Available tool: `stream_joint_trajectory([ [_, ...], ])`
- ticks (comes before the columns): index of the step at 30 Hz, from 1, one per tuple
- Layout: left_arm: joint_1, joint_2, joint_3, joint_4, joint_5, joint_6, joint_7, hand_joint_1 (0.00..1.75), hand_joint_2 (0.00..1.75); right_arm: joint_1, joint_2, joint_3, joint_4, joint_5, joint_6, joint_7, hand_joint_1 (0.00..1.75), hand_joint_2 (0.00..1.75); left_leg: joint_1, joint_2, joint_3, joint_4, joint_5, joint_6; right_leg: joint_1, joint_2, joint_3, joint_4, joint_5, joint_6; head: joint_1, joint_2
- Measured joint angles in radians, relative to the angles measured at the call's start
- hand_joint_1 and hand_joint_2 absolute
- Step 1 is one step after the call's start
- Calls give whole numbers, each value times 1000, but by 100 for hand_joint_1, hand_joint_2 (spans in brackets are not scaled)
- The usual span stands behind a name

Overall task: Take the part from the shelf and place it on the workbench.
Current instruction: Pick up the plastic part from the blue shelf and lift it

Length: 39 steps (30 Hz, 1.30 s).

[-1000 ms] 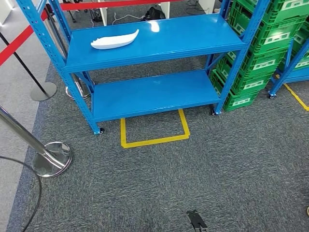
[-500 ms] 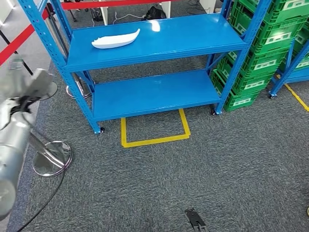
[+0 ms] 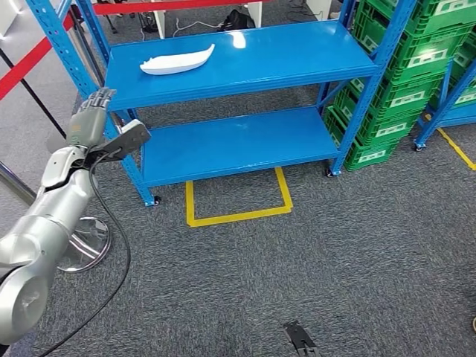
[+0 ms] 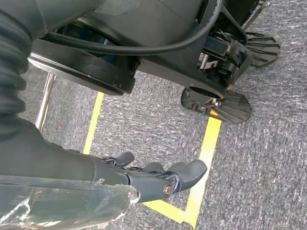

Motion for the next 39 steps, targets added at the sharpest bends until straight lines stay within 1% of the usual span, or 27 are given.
stream_joint_trajectory([
  [3,-4,-27,-61,17,-59,-67,15,0,175,-1,0,0,0,4,6,-2,0,175,0,0,-1,0,1,1,0,-1,0,0,0,0,0,0],
  [7,-7,-64,-130,37,-89,-113,26,0,175,-3,1,0,0,5,11,-6,0,175,-1,0,-2,0,1,2,-1,-1,0,-1,1,1,0,0],
  [11,-13,-92,-170,55,-94,-166,41,0,175,-1,3,0,0,8,13,-6,0,175,-2,0,-2,0,1,2,-2,0,-1,-1,1,2,0,0],
  [14,-16,-104,-190,67,-95,-219,63,0,175,-1,3,0,0,11,13,-4,0,175,-2,0,-2,0,1,2,-2,0,-1,-1,1,2,0,0],
  [16,-17,-108,-202,73,-98,-238,74,0,175,-1,3,0,0,11,13,-5,0,175,-2,0,-2,0,1,2,-2,-1,-1,-1,1,2,0,0],
  [22,-17,-113,-233,89,-110,-242,96,0,175,-2,3,0,0,11,13,-6,0,175,-2,0,-3,0,1,2,-2,-1,-1,-1,1,2,0,0],
  [29,-17,-113,-252,99,-123,-229,161,0,175,-2,3,-1,0,11,12,-6,0,175,-2,0,-4,0,1,2,-2,-1,-1,-1,1,2,0,0],
  [37,-25,-114,-261,105,-136,-167,258,0,175,-2,3,-2,0,9,7,-4,0,175,-2,0,-4,0,1,2,-2,-1,-2,-1,1,2,0,0],
  [39,-28,-117,-264,105,-130,-166,260,0,175,-1,3,-3,0,8,7,-2,0,175,-2,0,-4,0,1,2,-2,-1,-2,-1,1,2,0,0],
])
